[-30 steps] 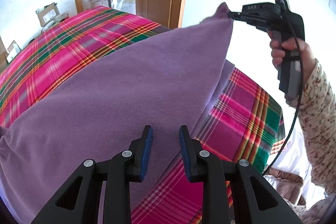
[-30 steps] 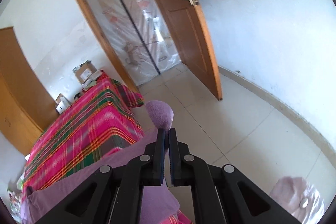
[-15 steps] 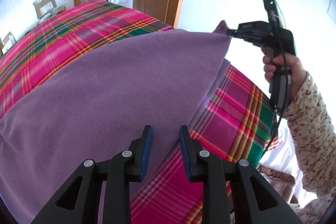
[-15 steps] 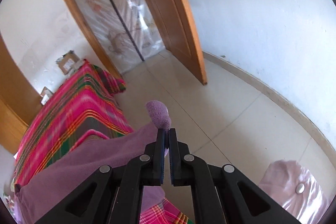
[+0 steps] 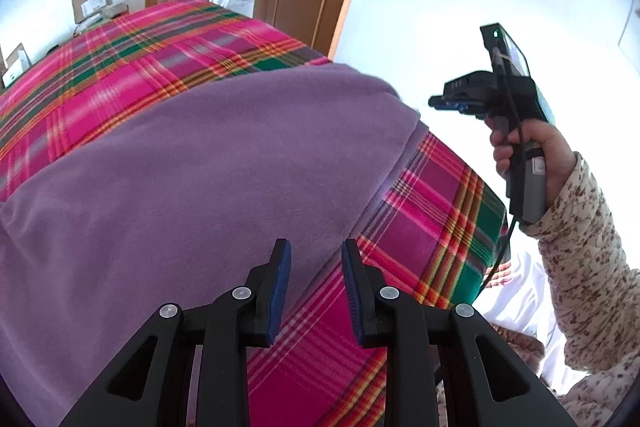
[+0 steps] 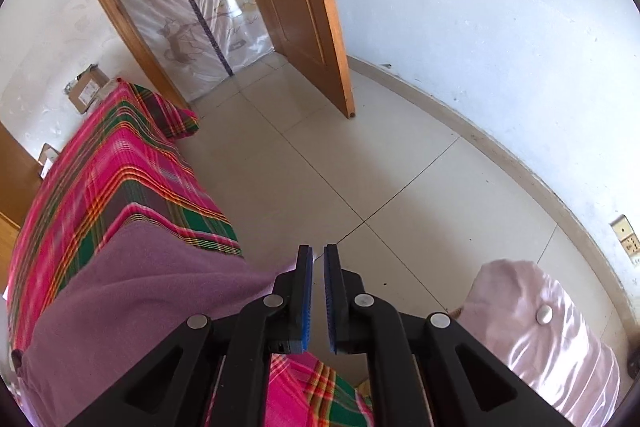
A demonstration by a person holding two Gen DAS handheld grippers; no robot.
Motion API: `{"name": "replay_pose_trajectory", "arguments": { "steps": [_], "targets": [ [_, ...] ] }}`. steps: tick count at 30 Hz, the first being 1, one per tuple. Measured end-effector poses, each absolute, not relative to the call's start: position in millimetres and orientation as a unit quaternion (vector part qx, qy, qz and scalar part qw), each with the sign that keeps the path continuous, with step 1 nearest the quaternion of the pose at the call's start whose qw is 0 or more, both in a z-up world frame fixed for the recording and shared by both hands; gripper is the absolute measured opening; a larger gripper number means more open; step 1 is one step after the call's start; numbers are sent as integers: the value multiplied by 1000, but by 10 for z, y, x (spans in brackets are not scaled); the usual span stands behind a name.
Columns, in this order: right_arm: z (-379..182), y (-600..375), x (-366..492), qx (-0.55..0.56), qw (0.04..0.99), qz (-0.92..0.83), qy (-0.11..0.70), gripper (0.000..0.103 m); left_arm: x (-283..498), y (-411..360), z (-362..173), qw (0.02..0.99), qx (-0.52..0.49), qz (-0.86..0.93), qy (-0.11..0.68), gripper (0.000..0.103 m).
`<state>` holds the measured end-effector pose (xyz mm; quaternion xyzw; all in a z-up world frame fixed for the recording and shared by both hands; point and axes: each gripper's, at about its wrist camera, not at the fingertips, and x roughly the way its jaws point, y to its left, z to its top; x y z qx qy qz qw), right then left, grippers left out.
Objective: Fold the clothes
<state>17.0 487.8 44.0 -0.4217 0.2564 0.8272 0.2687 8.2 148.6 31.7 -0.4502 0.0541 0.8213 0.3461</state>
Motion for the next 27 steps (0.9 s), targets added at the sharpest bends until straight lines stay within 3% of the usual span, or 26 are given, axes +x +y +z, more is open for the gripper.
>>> {"name": "replay_pose_trajectory", "arguments": {
  "steps": [4,11,20,27],
  "targets": [
    [684,4484,126,-395,253,859,206,8,61,1266,391,331,-444,832,32,27],
    [977,3399,-171,-364,85,922,104,12,24,523,568,264,-425,865,-19,27],
    [891,2267,-692,-396,-99,910,74,13,-154,-711,625,109,-415,898,-92,27],
    [814,1683,-922,-411,-173,894,38,33,-337,-1168,525,53,-424,898,-108,27]
  ]
}}
